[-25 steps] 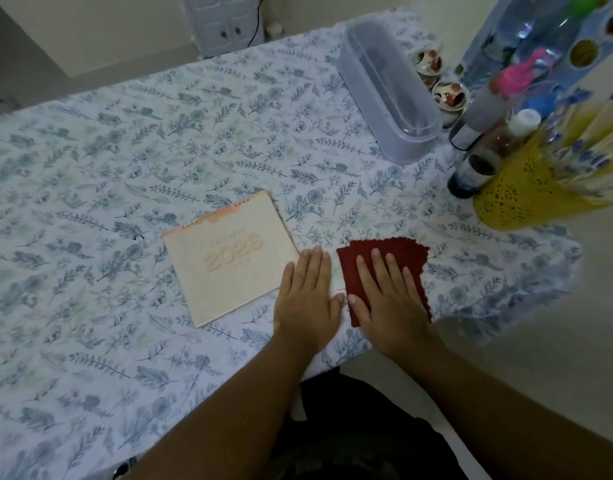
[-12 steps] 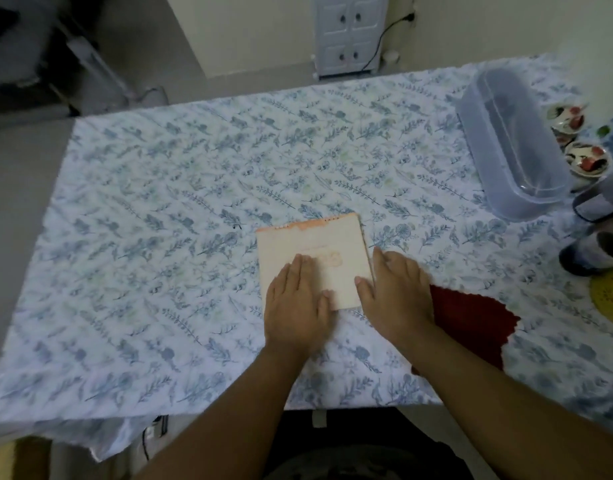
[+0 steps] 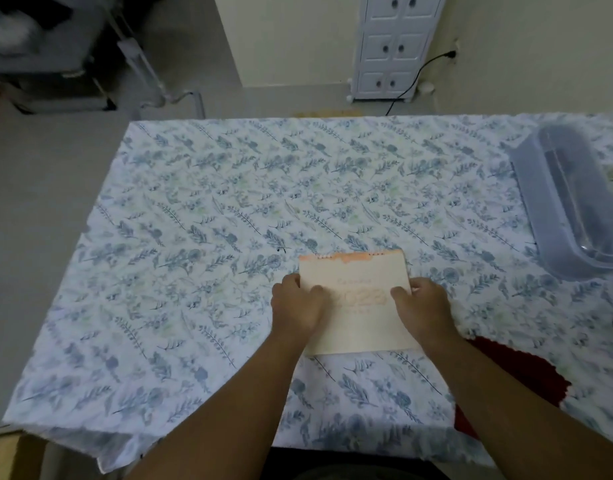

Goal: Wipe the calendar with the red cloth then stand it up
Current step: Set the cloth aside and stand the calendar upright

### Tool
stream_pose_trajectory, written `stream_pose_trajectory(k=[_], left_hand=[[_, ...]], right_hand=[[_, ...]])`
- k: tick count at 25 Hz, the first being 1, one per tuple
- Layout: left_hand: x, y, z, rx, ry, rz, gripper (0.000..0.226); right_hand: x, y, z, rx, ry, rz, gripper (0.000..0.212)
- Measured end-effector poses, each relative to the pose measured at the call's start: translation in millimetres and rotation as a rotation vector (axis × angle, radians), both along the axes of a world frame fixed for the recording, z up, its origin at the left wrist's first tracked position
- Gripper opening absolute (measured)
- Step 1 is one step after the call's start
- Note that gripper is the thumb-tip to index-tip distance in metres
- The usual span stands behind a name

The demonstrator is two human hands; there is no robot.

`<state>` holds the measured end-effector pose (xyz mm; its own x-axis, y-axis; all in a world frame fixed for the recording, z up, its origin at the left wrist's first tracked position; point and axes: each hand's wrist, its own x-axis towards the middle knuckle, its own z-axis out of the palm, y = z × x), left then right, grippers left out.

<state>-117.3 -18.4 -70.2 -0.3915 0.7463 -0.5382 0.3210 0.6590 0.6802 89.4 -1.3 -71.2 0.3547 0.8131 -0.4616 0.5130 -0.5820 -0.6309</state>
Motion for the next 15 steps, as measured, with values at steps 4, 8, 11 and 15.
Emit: stream_pose_trajectory(k=[4,8,11,15], left_hand=[[-15.3,9.8,6.1,0.033,-0.179,0.156,0.035],[-30.6,38.4,21.8,0.178,-0.262,0.187,0.025],[-47.6,82.9,44.6,0.346,-0.246,0.166,0.026],[-72.8,158.2,72.4,0.514,-0.131,0.083,0.043]], right_hand=[[-9.8,17.9,5.8,-0.014,0.209,-0.199,0.014],[-29.7,51.3,17.1,0.091,0.266,-0.191,0.024],[-46.5,91.7,32.5,0.256,0.304,-0.150,0.039],[-65.6,169.0,58.3,0.401,0.289,-0.058,0.042]])
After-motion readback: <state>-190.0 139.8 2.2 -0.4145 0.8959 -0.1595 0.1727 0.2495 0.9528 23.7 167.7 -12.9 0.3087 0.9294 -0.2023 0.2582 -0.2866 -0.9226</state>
